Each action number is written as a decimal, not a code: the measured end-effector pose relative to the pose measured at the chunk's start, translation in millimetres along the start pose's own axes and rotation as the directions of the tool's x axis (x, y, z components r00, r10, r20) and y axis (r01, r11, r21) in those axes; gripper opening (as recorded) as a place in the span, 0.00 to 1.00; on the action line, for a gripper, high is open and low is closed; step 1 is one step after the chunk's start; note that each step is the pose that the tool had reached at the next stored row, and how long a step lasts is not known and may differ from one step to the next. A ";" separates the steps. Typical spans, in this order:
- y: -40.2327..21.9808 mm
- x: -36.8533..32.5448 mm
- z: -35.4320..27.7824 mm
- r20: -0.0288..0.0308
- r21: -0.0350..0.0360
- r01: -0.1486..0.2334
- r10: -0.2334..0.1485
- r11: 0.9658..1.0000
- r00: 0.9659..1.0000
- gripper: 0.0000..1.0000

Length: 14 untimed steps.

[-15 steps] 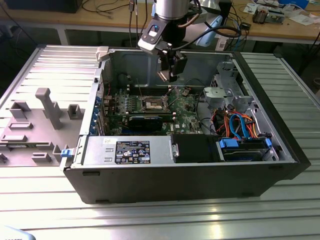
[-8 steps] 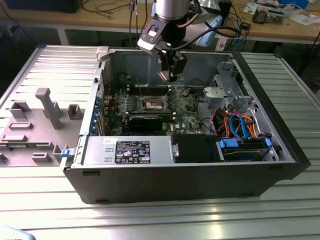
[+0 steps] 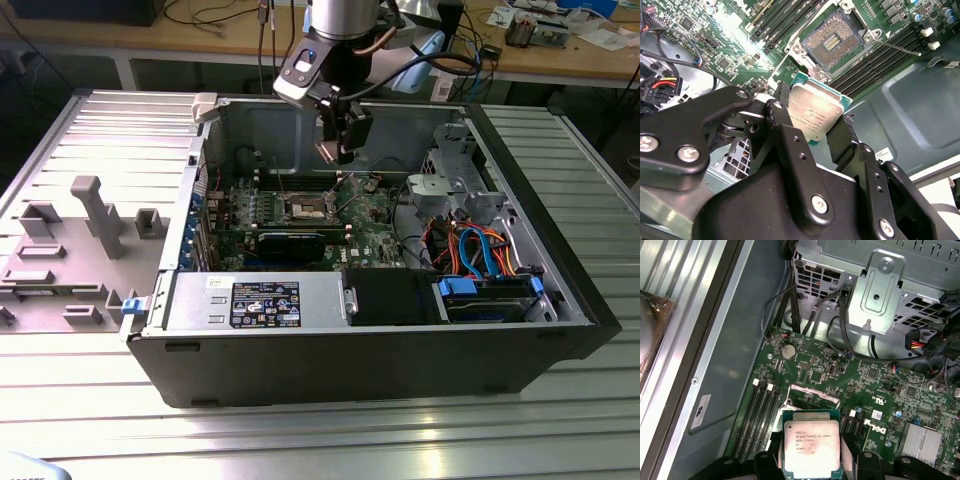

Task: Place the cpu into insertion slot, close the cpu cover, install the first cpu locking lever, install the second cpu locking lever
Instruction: 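Place the cpu into insertion slot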

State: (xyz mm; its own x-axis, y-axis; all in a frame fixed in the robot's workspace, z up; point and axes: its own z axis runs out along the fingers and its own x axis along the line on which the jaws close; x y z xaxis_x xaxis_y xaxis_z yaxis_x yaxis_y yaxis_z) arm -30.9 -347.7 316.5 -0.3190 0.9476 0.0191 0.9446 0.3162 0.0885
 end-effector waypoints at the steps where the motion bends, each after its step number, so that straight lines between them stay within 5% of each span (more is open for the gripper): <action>1: 0.0 0.0 0.0 0.000 0.000 -0.005 0.005 1.000 1.000 0.55; 14: 0.0 0.0 0.0 0.004 -0.001 -0.045 0.045 0.999 0.999 0.55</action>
State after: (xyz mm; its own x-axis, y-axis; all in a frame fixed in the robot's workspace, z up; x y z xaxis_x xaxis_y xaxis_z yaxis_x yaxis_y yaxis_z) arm -30.9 -347.7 316.5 -0.2754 0.9611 0.0191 0.9580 0.2727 0.0885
